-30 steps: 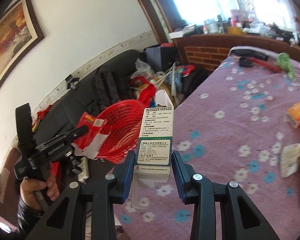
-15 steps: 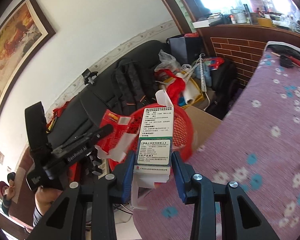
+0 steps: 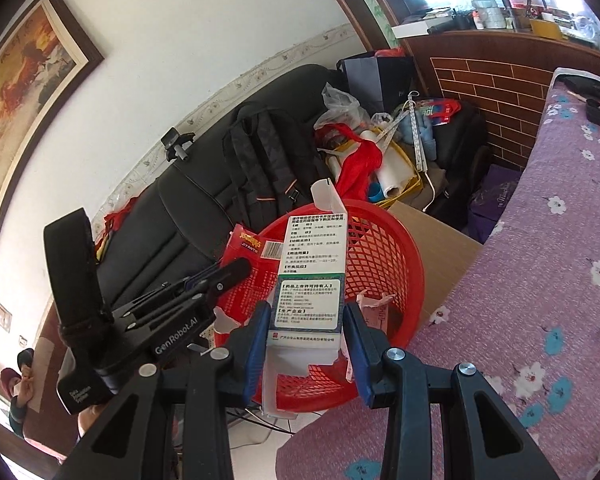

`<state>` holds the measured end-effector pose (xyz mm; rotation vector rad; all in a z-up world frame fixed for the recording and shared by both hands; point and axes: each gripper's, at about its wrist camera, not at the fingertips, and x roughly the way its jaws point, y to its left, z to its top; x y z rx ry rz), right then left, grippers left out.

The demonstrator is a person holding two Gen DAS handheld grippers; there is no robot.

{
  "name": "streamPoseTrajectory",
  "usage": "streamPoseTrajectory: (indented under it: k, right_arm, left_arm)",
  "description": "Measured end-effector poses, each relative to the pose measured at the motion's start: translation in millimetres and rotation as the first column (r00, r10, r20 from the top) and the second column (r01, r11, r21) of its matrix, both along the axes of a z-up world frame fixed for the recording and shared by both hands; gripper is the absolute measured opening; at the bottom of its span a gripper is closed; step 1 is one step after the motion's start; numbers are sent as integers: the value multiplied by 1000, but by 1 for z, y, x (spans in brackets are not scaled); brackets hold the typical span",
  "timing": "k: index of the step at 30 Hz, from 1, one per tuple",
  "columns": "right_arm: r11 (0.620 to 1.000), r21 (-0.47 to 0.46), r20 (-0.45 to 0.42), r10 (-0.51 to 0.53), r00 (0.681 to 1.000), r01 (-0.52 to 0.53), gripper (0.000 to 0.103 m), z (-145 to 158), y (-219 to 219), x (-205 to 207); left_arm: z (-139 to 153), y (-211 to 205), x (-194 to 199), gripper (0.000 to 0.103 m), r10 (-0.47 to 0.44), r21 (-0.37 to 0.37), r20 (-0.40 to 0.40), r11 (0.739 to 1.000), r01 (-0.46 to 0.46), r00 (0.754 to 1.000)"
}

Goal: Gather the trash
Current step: 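Lower the wrapper and medicine box into the wastebasket with both tools, then move both open tools back over the table toward the remaining trash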

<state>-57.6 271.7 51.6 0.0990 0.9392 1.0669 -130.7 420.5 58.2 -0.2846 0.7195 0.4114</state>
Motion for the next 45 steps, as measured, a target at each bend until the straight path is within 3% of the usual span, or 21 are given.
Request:
streamPoseTrajectory:
  k: [8, 11, 14, 15, 17, 23, 26, 40, 45]
  right_arm:
    - [1000, 10, -17, -10, 1000, 11, 43, -6, 8, 6]
    - [1000, 11, -26, -25, 999, 26, 56, -7, 6, 10]
    - [998, 22, -30, -51, 998, 51, 60, -4, -2, 13]
    - [998, 26, -30, -58, 998, 59, 60, -2, -5, 14]
    - [997, 35, -24, -70, 997, 71, 61, 3, -14, 14]
    - [992, 65, 12, -111, 994, 110, 65, 18, -50, 7]
    - [987, 78, 38, -140, 989, 137, 73, 25, -71, 2]
    - [963, 39, 79, -270, 960, 268, 87, 32, -183, -19]
    - [939, 36, 81, -344, 935, 343, 90, 33, -232, -24]
  left_arm:
    - [-3, 6, -1, 17, 15, -9, 0, 1000, -15, 1000]
    - [-6, 7, 0, 24, 15, -28, -3, 1000, -15, 1000]
    - [-7, 5, -1, 44, 19, -37, -6, 999, -19, 1000]
    - [-6, 4, -2, 58, 24, -31, -1, 999, -24, 1000]
    - [-2, 1, -5, 68, 50, -15, 17, 999, -50, 999]
    - [7, -12, -15, 68, 48, -37, 52, 998, -46, 997]
    - [11, -28, -21, 71, 37, -24, 61, 999, -36, 997]
    - [-1, -119, -31, 79, -137, 18, 41, 991, 136, 990]
    - [-3, -145, -28, 79, -178, -10, 58, 984, 179, 982]
